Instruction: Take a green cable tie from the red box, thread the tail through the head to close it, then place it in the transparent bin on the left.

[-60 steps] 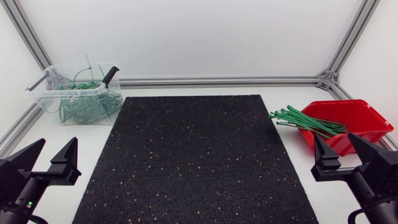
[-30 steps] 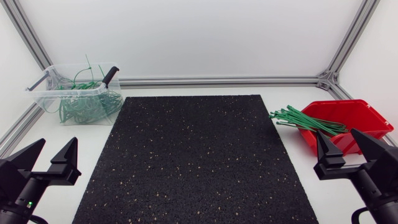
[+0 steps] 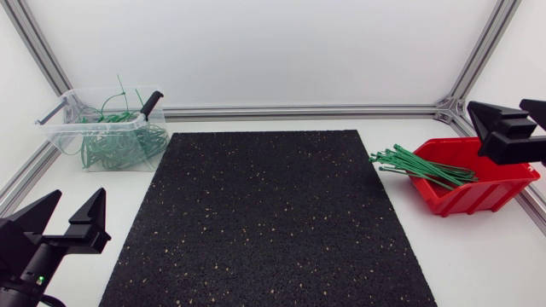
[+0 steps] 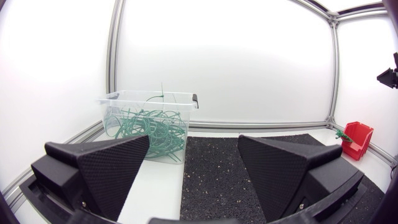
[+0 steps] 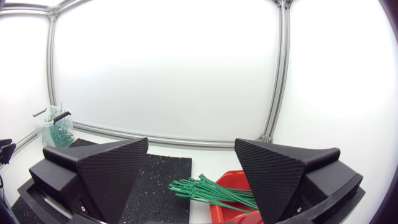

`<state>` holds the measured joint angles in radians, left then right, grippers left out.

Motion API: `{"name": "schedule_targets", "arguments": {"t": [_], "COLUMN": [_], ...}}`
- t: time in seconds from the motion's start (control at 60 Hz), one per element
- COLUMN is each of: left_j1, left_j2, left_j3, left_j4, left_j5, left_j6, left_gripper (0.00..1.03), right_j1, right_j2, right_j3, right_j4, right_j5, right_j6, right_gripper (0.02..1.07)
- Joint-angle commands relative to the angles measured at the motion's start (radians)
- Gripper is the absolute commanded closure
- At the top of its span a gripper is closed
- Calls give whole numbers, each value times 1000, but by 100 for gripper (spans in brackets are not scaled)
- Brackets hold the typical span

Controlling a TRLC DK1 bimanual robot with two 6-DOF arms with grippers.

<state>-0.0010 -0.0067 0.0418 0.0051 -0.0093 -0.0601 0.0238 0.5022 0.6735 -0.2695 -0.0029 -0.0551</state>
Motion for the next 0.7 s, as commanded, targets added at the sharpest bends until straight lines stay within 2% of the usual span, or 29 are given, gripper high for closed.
{"name": "schedule_targets", "arguments": {"t": [0.0,0.183,0.317,0.417,0.5,0.683], "left_j1": [6,4,6,4,4,4], "left_j2": [-7,-7,-7,-7,-7,-7], "left_j3": [-40,-40,-40,-40,-40,-40], "left_j4": [-16,-16,-14,-14,-14,-14], "left_j5": [-4,-4,-4,-4,-4,-4], "left_j6": [-12,-12,-12,-12,-12,-14], "left_gripper": [4,4,4,4,4,4], "right_j1": [-24,-42,-44,-42,-36,-22], "right_j2": [127,343,469,555,611,746], "right_j3": [127,307,371,419,433,431], "right_j4": [-82,-249,-310,-370,-436,-497], "right_j5": [0,-6,-2,-3,-58,-68], "right_j6": [-37,-206,-405,-457,-554,-793], "right_gripper": [6,6,6,6,6,7]}}
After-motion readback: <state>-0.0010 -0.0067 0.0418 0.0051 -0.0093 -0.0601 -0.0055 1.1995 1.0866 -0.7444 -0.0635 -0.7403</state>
